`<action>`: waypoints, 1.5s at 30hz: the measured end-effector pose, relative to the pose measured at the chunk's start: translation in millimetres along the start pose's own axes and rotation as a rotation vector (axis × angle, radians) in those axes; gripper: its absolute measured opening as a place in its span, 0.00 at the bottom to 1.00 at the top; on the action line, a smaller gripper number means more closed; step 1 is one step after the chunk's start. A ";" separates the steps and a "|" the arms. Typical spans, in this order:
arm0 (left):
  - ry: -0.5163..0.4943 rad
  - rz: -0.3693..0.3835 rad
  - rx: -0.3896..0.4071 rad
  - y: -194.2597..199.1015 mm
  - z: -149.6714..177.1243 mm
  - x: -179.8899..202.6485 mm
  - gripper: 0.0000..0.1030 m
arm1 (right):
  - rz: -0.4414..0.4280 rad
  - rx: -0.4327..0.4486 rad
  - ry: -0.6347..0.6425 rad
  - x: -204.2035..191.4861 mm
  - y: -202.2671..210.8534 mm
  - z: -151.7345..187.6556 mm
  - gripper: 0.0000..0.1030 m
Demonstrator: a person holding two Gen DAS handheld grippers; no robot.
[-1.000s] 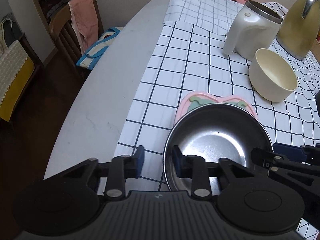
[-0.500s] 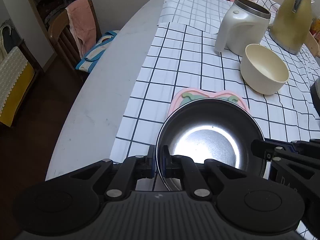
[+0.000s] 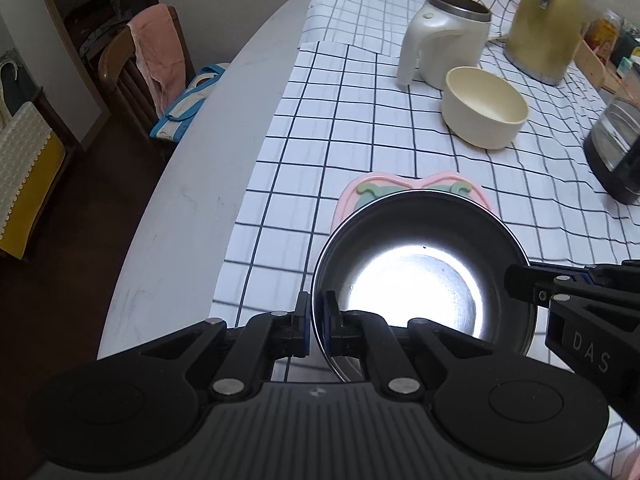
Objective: Organize plates and bowls
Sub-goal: 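Lift the pink pot and lower it into the steel bowl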
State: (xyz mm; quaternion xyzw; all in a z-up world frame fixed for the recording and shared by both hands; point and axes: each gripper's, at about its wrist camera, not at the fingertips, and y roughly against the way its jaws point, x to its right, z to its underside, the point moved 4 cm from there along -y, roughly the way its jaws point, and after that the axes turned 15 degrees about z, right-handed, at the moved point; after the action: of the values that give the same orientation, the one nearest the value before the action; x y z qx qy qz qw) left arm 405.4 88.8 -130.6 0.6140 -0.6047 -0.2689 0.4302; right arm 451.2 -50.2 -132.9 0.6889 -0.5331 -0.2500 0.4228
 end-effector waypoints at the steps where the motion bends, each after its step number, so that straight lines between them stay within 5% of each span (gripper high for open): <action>1: -0.007 0.003 0.003 6.4 2.8 2.5 0.05 | 0.002 0.003 -0.004 0.7 6.7 3.5 0.06; 25: -0.164 0.079 0.007 151.8 131.1 47.8 0.05 | 0.044 0.047 -0.132 17.0 168.8 132.5 0.06; 45: -0.240 0.139 -0.060 136.4 216.6 68.3 0.05 | 0.079 -0.022 -0.214 27.7 175.5 238.5 0.06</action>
State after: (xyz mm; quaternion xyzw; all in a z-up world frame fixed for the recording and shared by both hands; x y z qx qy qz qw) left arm 159.8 -7.9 -106.3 0.5210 -0.6844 -0.3279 0.3907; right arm 178.3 -164.8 -104.4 0.6320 -0.5992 -0.3108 0.3806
